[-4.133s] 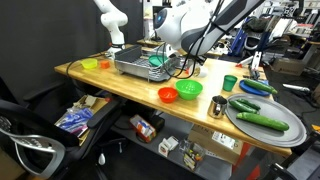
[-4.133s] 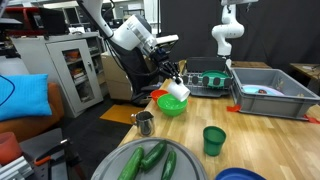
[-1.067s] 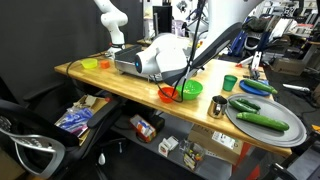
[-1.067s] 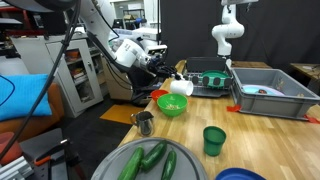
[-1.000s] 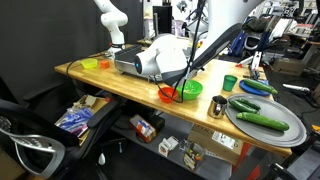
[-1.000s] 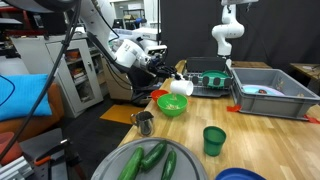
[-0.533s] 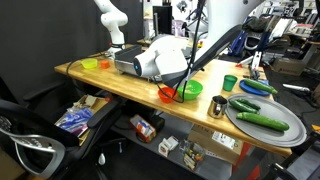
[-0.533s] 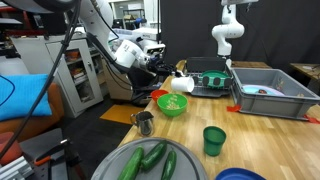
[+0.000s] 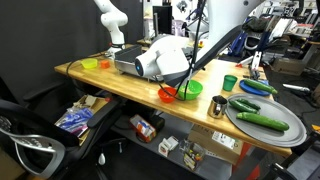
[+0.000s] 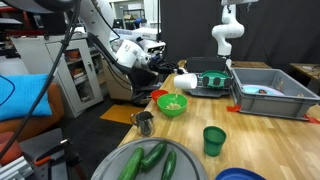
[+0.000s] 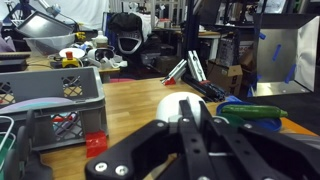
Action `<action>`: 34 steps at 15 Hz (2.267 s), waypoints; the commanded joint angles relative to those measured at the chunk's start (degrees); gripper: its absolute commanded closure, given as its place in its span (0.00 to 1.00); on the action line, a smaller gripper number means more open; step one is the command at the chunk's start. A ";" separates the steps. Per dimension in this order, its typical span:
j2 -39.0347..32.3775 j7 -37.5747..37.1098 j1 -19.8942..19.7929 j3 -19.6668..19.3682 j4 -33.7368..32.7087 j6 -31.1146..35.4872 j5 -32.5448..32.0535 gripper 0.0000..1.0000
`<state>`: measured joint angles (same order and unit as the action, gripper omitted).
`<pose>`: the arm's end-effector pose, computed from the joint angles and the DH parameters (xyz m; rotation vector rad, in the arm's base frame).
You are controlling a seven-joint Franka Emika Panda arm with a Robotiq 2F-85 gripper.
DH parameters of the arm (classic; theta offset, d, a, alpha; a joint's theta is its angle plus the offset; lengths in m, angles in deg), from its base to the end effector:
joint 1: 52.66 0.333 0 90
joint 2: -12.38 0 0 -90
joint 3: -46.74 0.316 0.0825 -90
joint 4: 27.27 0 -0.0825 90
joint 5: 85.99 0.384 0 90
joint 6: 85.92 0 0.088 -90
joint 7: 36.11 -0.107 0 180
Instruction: Pour the contents in the cup into the bowl
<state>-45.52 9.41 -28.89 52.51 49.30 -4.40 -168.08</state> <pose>0.6559 0.2169 0.1515 1.0449 1.4026 -0.9979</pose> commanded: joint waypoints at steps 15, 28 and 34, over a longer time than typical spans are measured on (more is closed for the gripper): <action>0.01 -3.54 -0.26 0.13 0.34 -2.35 -2.57 0.98; 4.41 -7.33 -6.66 3.50 -0.17 4.52 5.15 0.98; 9.02 -15.66 -13.89 1.79 1.26 19.43 6.86 0.98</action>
<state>-39.37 -1.62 -39.66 54.01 47.67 7.80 -162.77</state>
